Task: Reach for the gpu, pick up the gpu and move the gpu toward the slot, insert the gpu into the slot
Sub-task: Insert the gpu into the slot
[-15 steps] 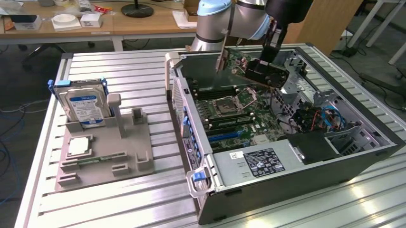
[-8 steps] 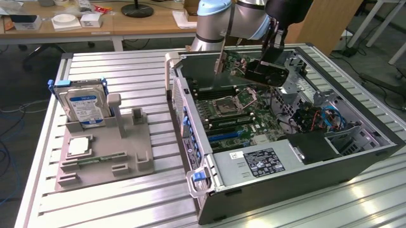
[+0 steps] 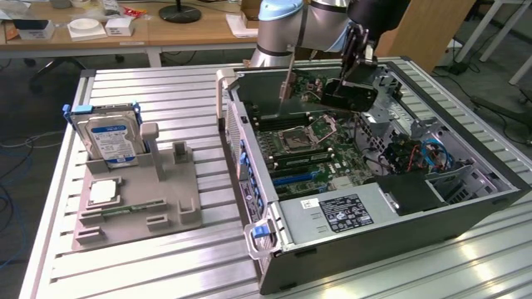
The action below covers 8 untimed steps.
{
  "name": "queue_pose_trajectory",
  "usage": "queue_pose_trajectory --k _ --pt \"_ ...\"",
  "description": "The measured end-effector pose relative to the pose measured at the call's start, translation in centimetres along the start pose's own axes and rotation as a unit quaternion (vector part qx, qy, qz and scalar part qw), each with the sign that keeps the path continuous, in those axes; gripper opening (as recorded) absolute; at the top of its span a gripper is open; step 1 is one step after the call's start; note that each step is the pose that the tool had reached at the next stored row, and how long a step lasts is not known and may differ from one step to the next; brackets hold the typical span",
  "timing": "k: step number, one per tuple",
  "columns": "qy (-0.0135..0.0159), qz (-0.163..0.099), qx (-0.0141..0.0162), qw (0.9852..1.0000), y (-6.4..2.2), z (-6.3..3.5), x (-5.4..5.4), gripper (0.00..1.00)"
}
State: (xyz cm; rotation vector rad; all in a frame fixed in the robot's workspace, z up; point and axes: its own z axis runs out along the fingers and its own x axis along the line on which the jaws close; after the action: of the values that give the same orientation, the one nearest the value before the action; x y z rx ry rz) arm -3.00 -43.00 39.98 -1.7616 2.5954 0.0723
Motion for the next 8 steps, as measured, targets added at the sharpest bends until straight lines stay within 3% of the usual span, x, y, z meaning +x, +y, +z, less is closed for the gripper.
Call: queue_pose_trajectory --k 4,8 --pt "0.0012 -0.035 -0.0011 0.9994 0.00 0.03 0.00 0.26" --pt "0.0024 -0.069 -0.0021 0.9976 0.00 0.08 0.00 0.26"
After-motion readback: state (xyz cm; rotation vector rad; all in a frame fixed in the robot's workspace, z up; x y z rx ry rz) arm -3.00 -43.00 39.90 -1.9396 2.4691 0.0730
